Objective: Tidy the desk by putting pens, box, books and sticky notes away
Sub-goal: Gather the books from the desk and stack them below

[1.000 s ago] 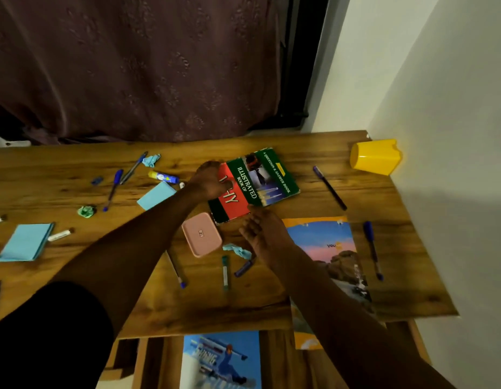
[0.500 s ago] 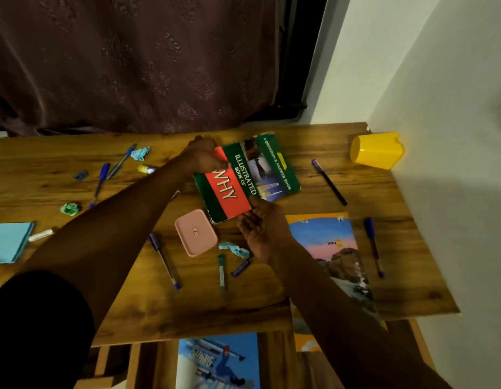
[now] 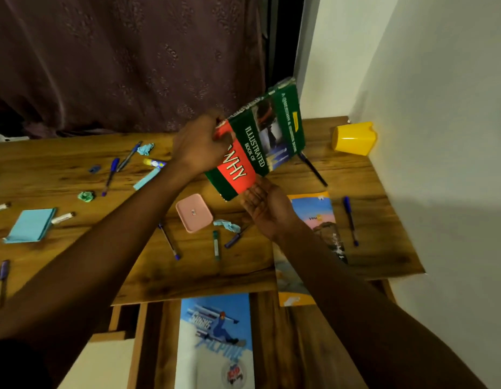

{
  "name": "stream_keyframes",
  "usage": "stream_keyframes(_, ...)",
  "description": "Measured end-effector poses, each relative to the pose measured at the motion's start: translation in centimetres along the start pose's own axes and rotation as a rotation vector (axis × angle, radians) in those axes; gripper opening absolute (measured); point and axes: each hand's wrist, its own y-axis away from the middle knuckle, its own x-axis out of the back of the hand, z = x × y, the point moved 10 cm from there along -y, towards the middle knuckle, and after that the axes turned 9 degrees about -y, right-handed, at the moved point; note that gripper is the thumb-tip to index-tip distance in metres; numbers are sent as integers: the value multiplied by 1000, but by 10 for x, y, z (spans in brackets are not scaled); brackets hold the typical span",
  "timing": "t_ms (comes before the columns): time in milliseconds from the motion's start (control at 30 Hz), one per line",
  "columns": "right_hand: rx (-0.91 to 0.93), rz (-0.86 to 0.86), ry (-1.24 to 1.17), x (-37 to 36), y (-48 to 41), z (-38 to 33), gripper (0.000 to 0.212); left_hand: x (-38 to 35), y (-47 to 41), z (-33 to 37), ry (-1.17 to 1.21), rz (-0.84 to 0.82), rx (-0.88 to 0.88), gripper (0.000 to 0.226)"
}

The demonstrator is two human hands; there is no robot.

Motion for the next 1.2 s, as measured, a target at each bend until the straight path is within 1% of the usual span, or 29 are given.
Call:
stream_keyframes(67,17,-23,56,2,20,-14,24,4,18,4,88,24,48,28)
stream_keyframes(133,73,1,165,12,41,-31,9,-2,36,3,230,14,140,33)
stream_keyframes(200,133,29,283,27,62,-49,22,-17,57,-2,428,3,258,31)
stream_keyframes(267,199,66,370,43,85,-67,30,-38,84,2,624,-30,357,17)
stream_keyframes(300,235,88,406,53,95,-74,32,-49,98,5,718,-45,409,15)
stream_keyframes(333,266,113,432,65,104,-81,34,-59,112,10,785,-52,450,14)
stream_keyframes(400,311,175,502,88,121,-94,36,-82,140,19,837,-84,516,12)
stream_keyframes(467,314,247,583,113,133,-103,38,-108,165,28,827,-154,564,10)
stream_keyframes(567,292,334,724,144,147,-112,33,-156,201,37,845,-339,628,11)
stream_keyframes(633,278,345,821,156,151,-117,30,-181,216,39,819,-464,630,18)
stream_keyframes(700,278,331,918,159,152,-121,30,-197,225,39,757,-550,632,25)
stream_keyframes(767,271,316,1031,158,148,-122,27,-205,229,38,712,-562,633,33)
stream_keyframes(867,235,313,1219,157,141,-123,27,-205,226,41,607,-505,582,33)
stream_keyframes(933,200,319,1303,160,138,-122,30,-202,225,44,593,-476,574,33)
stream_keyframes(1000,160,316,1347,163,138,-119,29,-198,226,49,594,-478,553,35)
stream_keyframes(1067,128,301,1355,165,137,-115,30,-199,227,56,581,-515,520,40)
stream_keyframes(1200,182,276,1425,157,138,-118,34,-201,231,59,598,-572,504,44)
